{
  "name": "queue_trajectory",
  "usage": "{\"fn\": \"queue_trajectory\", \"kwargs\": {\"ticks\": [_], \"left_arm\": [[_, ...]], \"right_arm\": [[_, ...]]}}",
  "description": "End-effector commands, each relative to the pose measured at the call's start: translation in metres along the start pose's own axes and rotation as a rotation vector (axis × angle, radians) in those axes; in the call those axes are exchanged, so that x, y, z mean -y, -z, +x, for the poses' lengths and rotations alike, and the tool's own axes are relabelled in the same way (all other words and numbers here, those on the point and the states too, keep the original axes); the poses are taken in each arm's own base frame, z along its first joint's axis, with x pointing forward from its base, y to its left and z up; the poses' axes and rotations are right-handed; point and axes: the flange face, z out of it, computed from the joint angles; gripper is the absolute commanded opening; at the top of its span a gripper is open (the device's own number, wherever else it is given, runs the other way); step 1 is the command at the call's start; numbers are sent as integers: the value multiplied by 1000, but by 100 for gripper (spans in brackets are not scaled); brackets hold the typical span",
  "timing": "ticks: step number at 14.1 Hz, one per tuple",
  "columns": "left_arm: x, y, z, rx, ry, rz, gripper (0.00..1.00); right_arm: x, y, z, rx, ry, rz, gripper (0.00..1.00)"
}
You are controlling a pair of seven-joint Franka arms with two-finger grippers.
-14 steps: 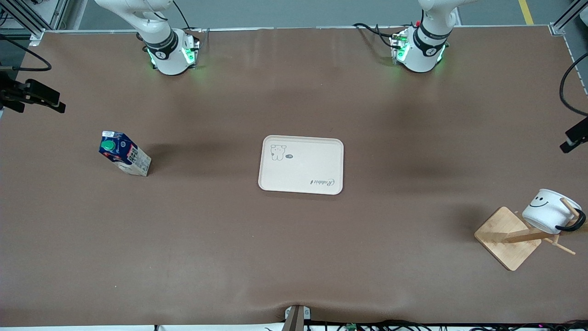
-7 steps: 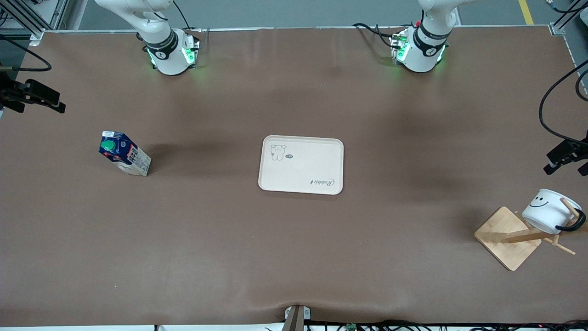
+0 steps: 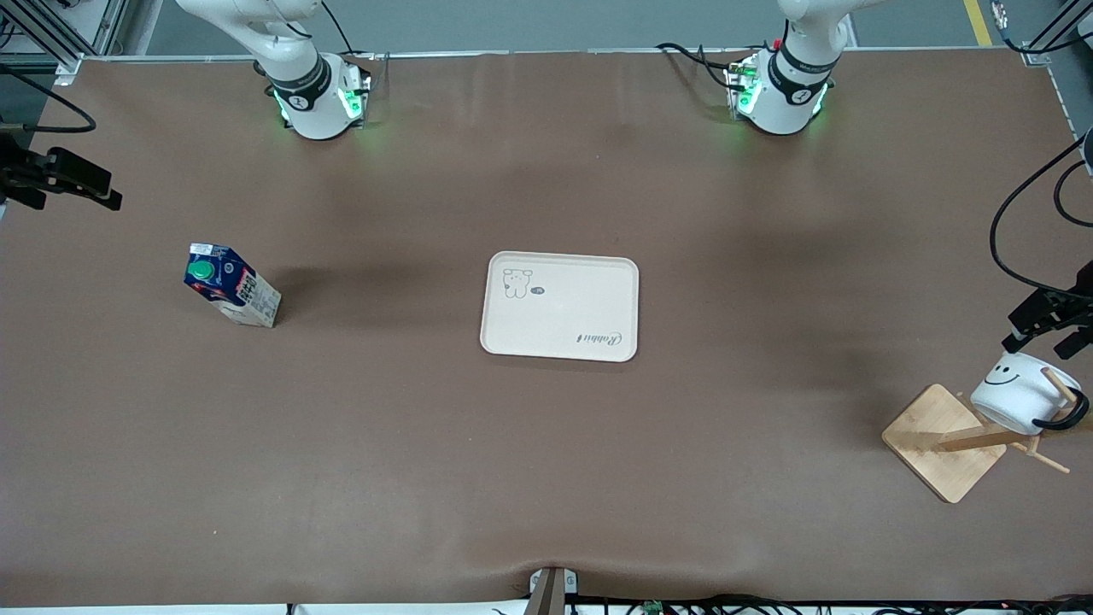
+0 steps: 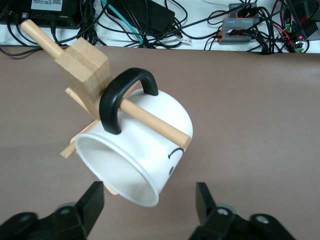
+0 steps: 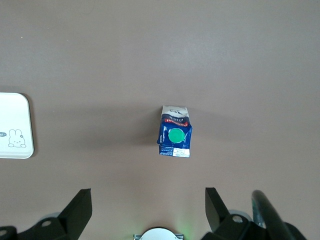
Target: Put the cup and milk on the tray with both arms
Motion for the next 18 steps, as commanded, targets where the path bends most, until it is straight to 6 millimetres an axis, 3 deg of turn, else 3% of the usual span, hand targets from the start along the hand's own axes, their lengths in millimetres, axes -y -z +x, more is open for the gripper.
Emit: {"fn": "queue_trajectory", "kwargs": {"ticks": [1, 3, 8, 10, 12, 14, 18], "left_arm": [[4, -7, 3, -33, 0, -9, 76], [3, -13, 5, -41, 0, -6, 72], [-3, -19, 7, -42, -10, -8, 45], [-9, -22, 7, -38, -21, -14, 37], [-13, -24, 8, -36, -27, -19, 29], [-14, -25, 7, -34, -35, -20, 21], [-13, -28, 6, -29, -66, -21, 8]], "right_arm": [[3, 3, 4, 1, -7, 2, 100], [-1, 3, 4, 1, -12, 2, 100], [-5, -31, 24, 70, -16, -9, 100], [-8, -64, 42, 139, -18, -8, 100], [-10, -77, 43, 193, -23, -9, 100], [-14, -105, 53, 244, -37, -9, 100], [-40, -150, 58, 268, -81, 5, 100]]}}
